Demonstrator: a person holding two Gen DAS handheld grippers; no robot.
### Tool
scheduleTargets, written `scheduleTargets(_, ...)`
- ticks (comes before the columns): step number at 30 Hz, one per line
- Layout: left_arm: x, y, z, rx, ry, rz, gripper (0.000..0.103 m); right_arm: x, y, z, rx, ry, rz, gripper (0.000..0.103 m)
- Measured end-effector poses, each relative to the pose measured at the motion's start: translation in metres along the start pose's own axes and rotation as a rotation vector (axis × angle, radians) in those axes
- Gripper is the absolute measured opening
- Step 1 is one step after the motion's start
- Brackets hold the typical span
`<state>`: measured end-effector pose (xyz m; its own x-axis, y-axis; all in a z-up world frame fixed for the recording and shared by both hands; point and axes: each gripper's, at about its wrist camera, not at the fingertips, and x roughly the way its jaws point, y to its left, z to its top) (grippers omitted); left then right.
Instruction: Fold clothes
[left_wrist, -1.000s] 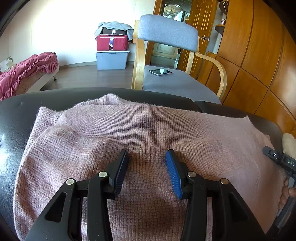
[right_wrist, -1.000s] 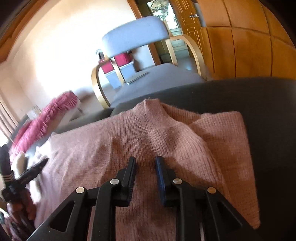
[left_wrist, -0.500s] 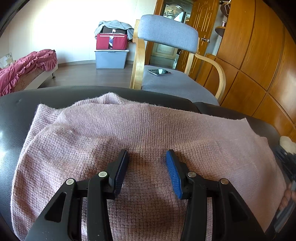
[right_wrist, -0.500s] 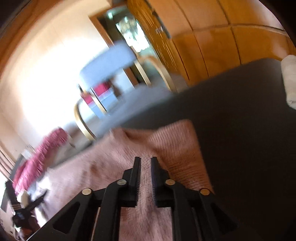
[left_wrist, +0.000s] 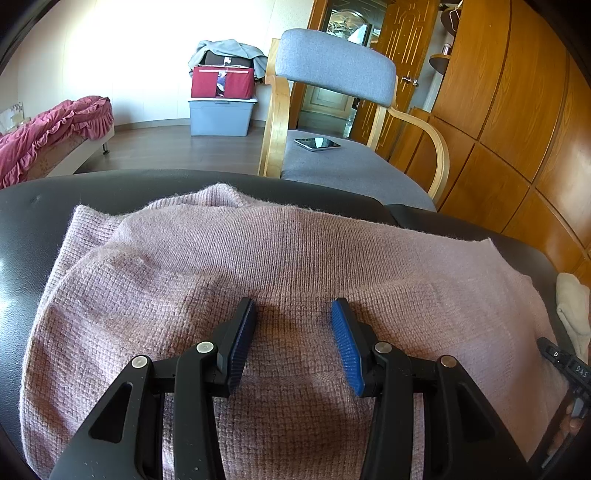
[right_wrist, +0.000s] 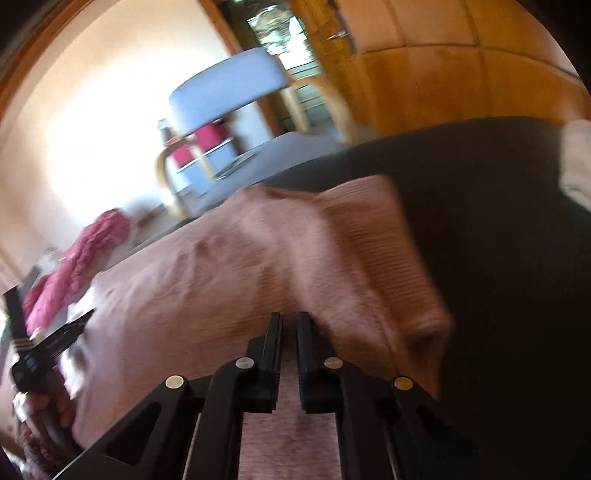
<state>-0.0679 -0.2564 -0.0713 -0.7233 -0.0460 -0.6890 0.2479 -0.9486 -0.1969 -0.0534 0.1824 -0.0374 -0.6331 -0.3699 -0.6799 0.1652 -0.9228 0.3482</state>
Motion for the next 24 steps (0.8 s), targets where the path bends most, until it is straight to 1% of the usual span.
scheduleTargets(3, 0.0, 0.0, 0.0, -0.002, 0.0, -0.001, 0.046, 0.0, -0.001, -0.001, -0.012, -0.009, -0.029, 0.004)
scheduleTargets(4, 0.0, 0.0, 0.0, -0.002, 0.0, -0.001, 0.046, -0.004, 0.001, -0.002, -0.026, -0.024, -0.021, 0.008)
scheduleTargets(7, -0.001, 0.001, 0.0, -0.002, 0.0, -0.002, 0.046, -0.023, 0.006, -0.005, -0.06, -0.087, 0.042, 0.012)
scheduleTargets(8, -0.001, 0.001, 0.0, -0.003, 0.0, -0.002, 0.046, -0.028, 0.008, -0.007, -0.065, -0.087, 0.082, 0.013)
scheduleTargets(10, -0.001, 0.0, 0.0, -0.004, 0.0, -0.003, 0.047, -0.021, 0.015, -0.015, -0.087, -0.015, 0.149, 0.015)
scheduleTargets(11, -0.002, 0.0, 0.0, -0.004, 0.0, -0.004, 0.047, -0.016, 0.018, -0.02, -0.101, 0.024, 0.167, 0.015)
scheduleTargets(13, -0.002, 0.001, 0.0, -0.006, 0.0, -0.006, 0.047, -0.014, 0.023, -0.032, -0.13, 0.065, 0.159, 0.015)
scheduleTargets(15, -0.002, 0.001, 0.0, -0.007, 0.0, -0.008, 0.047, -0.015, 0.021, -0.033, -0.132, 0.069, 0.125, 0.015)
scheduleTargets(16, -0.002, 0.001, 0.0, -0.008, 0.0, -0.009, 0.047, -0.016, 0.02, -0.033, -0.136, 0.072, 0.094, 0.012)
scheduleTargets(18, -0.002, 0.001, 0.0, -0.011, -0.001, -0.012, 0.047, -0.018, 0.016, -0.034, -0.15, 0.071, 0.05, 0.011)
scheduleTargets(20, -0.002, 0.001, 0.0, -0.012, -0.001, -0.014, 0.047, -0.02, 0.014, -0.032, -0.151, 0.057, -0.005, 0.008)
scheduleTargets(21, -0.002, 0.001, 0.0, -0.013, -0.001, -0.014, 0.047, -0.021, 0.012, -0.032, -0.144, 0.05, -0.017, 0.008)
scheduleTargets(22, -0.001, 0.001, 0.0, -0.013, -0.001, -0.014, 0.047, -0.023, 0.008, -0.031, -0.13, 0.042, -0.013, 0.008)
scheduleTargets(24, -0.001, 0.001, 0.0, -0.013, -0.001, -0.013, 0.047, -0.03, -0.002, -0.032, -0.084, 0.021, 0.023, 0.009)
